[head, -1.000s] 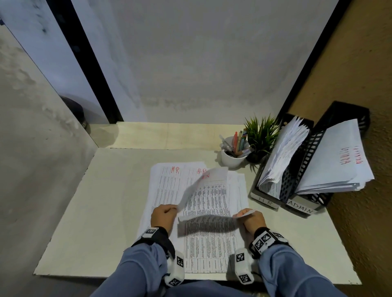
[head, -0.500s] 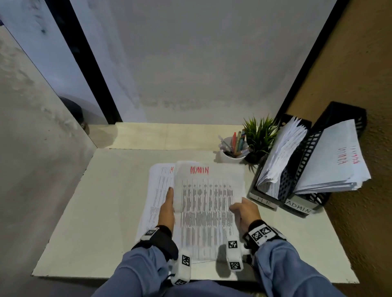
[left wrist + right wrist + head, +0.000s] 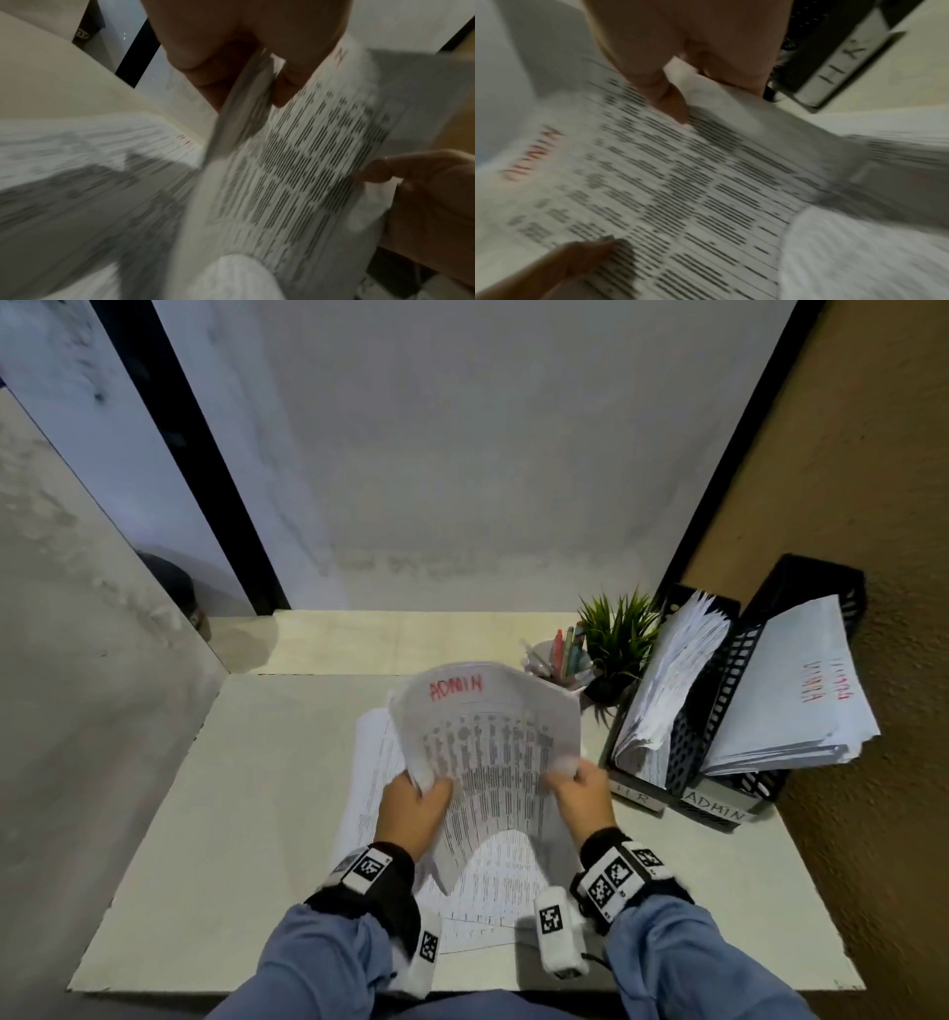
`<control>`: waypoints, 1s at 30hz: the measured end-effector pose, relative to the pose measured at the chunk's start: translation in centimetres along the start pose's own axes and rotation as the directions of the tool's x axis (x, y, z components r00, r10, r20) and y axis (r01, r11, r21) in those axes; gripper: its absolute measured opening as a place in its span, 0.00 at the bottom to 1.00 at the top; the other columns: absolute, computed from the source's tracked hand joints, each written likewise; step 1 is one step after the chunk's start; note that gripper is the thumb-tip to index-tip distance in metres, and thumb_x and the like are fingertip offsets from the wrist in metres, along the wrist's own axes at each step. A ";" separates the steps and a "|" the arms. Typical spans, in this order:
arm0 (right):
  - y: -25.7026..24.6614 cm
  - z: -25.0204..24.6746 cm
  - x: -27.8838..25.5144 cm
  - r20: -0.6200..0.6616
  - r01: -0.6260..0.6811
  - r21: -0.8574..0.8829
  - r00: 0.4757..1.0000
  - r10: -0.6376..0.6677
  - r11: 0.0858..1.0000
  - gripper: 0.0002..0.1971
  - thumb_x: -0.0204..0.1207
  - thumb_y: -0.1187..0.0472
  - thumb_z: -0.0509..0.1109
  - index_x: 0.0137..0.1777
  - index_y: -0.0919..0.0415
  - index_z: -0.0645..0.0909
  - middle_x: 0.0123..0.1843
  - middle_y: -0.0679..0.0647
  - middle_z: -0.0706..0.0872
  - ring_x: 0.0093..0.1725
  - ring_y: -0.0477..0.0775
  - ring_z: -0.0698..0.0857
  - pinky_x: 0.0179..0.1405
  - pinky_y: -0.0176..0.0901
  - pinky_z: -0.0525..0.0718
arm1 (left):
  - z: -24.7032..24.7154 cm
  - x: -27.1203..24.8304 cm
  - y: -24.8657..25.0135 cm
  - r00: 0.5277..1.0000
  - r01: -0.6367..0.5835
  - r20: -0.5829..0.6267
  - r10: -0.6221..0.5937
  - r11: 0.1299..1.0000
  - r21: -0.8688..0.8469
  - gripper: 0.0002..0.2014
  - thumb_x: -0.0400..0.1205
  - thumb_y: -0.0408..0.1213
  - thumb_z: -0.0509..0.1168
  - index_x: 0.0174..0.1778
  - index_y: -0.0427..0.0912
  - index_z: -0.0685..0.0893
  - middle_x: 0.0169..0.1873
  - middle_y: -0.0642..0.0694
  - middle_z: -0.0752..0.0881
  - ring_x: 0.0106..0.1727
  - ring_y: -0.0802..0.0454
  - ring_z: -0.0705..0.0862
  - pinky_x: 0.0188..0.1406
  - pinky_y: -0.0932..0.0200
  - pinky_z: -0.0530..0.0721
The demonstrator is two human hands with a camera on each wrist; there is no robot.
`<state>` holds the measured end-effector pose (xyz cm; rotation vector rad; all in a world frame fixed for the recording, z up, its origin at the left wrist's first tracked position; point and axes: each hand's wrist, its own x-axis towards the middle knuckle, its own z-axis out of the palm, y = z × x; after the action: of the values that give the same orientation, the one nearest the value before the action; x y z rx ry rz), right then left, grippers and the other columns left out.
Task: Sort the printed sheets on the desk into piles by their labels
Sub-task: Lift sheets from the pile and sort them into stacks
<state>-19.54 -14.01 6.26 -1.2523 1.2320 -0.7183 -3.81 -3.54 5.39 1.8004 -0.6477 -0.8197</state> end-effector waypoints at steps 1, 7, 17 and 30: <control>0.7 -0.2 0.2 0.017 -0.043 -0.042 0.999 0.044 0.998 0.11 0.73 0.77 0.65 0.36 0.63 0.81 0.37 0.61 0.83 0.44 0.57 0.82 0.38 0.39 0.82 | 0.0 0.0 -0.5 0.999 0.039 0.028 -0.040 0.999 0.021 0.05 0.81 0.33 0.64 0.39 0.43 0.82 0.34 0.46 0.84 0.37 0.48 0.84 0.33 0.63 0.81; -4.1 -4.4 0.7 0.029 0.162 -0.092 0.987 -0.160 0.982 0.12 0.75 0.76 0.63 0.40 0.61 0.83 0.39 0.56 0.83 0.39 0.51 0.80 0.39 0.40 0.79 | 0.1 0.4 5.2 0.982 -0.054 0.182 0.047 0.998 0.035 0.11 0.69 0.44 0.62 0.31 0.39 0.72 0.30 0.42 0.70 0.32 0.51 0.70 0.34 0.58 0.68; -8.5 -19.3 4.4 -0.645 0.101 -0.423 0.665 -0.377 0.901 0.35 0.67 0.54 0.76 0.74 0.60 0.71 0.72 0.61 0.74 0.71 0.64 0.72 0.72 0.59 0.71 | 8.5 -1.4 19.4 0.804 -0.556 0.290 0.519 0.829 0.056 0.17 0.78 0.30 0.59 0.24 0.44 0.64 0.21 0.50 0.67 0.26 0.53 0.63 0.29 0.57 0.60; -7.1 -22.2 5.4 -0.522 -0.065 -0.293 0.847 -0.103 0.954 0.13 0.69 0.64 0.73 0.51 0.71 0.83 0.50 0.72 0.86 0.49 0.68 0.86 0.41 0.48 0.76 | 22.9 -1.9 21.7 0.676 -0.734 0.456 0.579 0.581 0.352 0.22 0.75 0.26 0.56 0.66 0.39 0.76 0.47 0.30 0.86 0.47 0.31 0.84 0.45 0.43 0.83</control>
<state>-37.68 -27.32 14.42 -1.3586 1.8453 -0.9611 -24.04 -22.71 20.23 1.6624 -1.7726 -0.3863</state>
